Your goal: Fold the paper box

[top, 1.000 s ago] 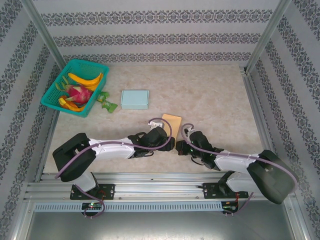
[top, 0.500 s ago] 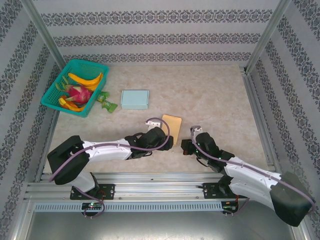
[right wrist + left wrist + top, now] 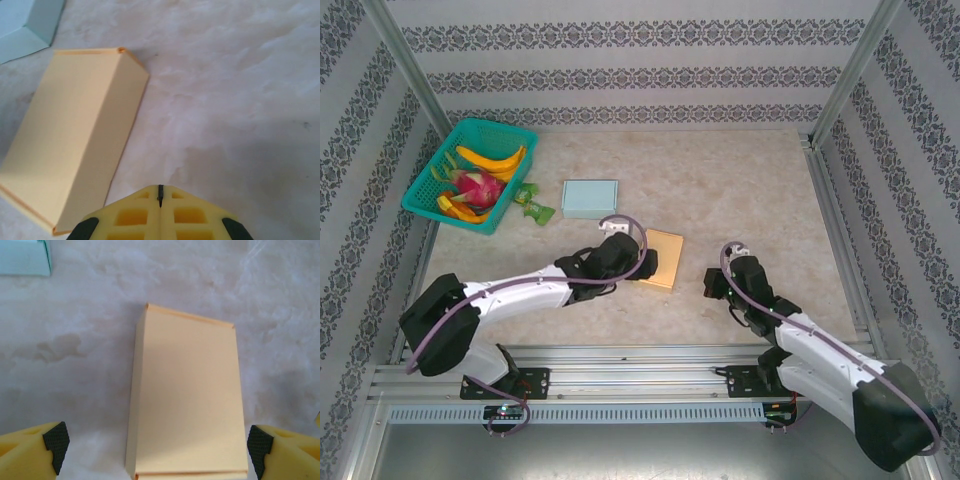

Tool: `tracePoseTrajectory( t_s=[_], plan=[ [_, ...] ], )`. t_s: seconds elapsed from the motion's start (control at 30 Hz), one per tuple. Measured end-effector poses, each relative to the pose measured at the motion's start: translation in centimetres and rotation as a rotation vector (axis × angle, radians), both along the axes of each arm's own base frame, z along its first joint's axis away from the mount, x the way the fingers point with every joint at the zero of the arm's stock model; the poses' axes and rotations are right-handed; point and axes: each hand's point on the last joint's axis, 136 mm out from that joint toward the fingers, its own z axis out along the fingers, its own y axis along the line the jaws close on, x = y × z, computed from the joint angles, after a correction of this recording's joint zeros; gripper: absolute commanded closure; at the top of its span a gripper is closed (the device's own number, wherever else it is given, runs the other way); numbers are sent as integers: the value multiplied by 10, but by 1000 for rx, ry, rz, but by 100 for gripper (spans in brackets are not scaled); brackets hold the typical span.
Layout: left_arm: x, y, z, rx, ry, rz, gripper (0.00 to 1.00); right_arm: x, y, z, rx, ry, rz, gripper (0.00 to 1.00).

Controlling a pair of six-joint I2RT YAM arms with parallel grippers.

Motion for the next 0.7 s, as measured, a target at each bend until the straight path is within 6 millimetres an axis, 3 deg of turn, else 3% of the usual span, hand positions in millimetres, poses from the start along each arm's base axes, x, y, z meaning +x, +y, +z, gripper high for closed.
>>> tracePoseTrajectory(
  t_s=[0.17,0.33,0.53,0.7],
  plan=[
    [31,-7,2,-14,12,1,6,27,1,5,35,41,4,100],
    [58,-6,-22,-10,74,9,6,58,15,6,93,76,58,100],
    [74,-14,-48,-10,134,-15,7,79,28,-9,143,132,111,100],
    [79,-29,-53,-35,154,-55,7,85,38,-21,172,166,149,100]
  ],
)
